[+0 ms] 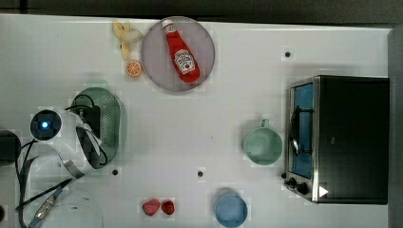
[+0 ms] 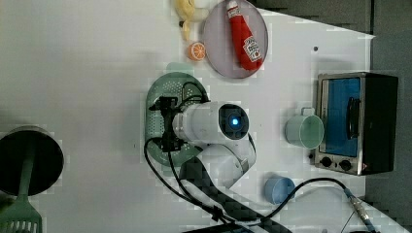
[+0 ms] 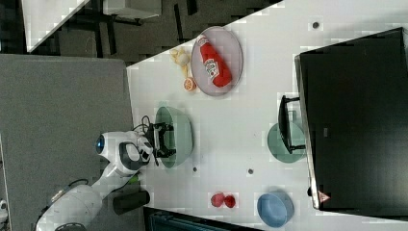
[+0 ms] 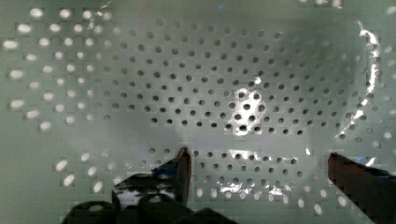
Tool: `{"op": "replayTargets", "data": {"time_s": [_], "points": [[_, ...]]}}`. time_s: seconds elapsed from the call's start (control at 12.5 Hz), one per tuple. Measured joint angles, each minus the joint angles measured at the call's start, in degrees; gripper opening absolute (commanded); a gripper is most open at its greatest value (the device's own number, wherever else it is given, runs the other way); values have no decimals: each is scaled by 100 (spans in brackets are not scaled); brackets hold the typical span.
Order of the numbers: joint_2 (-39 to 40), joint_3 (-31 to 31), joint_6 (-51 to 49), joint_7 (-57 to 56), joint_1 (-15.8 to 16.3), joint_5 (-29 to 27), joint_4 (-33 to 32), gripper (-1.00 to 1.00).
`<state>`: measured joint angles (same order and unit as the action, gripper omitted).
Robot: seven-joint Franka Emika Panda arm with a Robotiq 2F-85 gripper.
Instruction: Drag strainer right to left.
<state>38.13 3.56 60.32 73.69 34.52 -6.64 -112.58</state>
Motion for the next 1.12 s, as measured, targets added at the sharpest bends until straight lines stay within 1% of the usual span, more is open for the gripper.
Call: {"op": "replayTargets", "data": {"time_s": [0.24,0.48,0.56,0.72,0.88,0.96,1.12], "points": [[39,-28,-95,112,62,153,123,100],[0,-3,28,151,131,135,246,100],[-3,-53,106,151,215,141,263,100],[31,-64,6,185,316,-33,397,100],[34,-68,28,336,364,97,464,100],[-20,-58,-112,330,364,214,420,100],[-81,-30,-694,213,347,208,397,100]]}}
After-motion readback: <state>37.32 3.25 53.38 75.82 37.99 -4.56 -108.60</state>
